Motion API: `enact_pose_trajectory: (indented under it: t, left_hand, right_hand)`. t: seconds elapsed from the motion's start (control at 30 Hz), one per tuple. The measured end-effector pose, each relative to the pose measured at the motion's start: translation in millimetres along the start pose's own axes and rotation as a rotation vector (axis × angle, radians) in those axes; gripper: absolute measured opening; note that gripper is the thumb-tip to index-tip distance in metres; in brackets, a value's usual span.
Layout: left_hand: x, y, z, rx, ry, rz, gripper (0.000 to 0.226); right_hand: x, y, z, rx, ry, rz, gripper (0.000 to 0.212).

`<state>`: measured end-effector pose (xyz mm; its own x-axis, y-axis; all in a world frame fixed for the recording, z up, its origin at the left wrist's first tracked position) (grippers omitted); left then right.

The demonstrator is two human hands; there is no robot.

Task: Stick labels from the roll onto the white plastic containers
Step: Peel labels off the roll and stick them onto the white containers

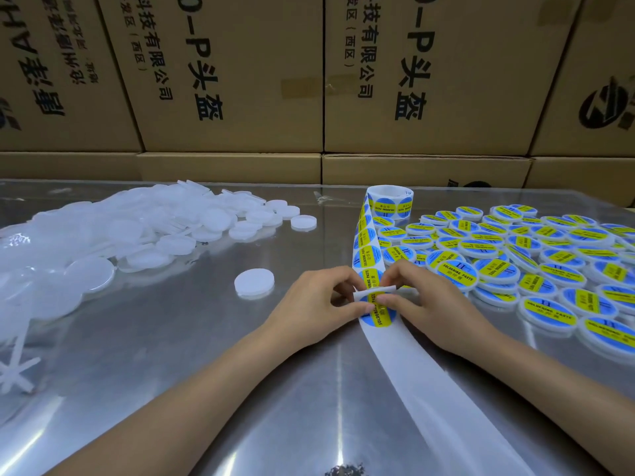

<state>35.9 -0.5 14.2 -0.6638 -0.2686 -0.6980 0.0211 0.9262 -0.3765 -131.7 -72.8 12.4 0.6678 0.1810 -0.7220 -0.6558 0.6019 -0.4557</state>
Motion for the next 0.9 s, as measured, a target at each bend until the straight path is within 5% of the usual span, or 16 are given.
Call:
enact_pose_trajectory:
  t: [0.53,0.67,0.9]
  left_hand:
    - [-1,1,-4,0.064,-0.225,0.032,0.02]
    - [4,3,-7,0.119,-0.148,0.197,0.039]
    - [3,6,-7,0.081,-0.274,0.38,0.067]
  right_hand:
    - [-4,3,16,-0.205,0.185,-0.085,0.01]
    - [-5,4,18,-0.202,0.175,-0.07,0.009]
    - [-10,2,31,0.052,-0.488,-0.082,0.039]
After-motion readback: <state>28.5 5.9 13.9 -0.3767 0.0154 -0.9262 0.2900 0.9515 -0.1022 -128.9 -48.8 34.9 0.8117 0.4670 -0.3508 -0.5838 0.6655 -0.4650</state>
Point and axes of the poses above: each hand's wrist, its own y-axis away from the middle knuckle, its own x-axis out of the palm, z = x × y, the point moved 2 cm from there along -y, towards the middle knuckle, and after that the axes turned 2 degrees about z, right-handed, at the moved point
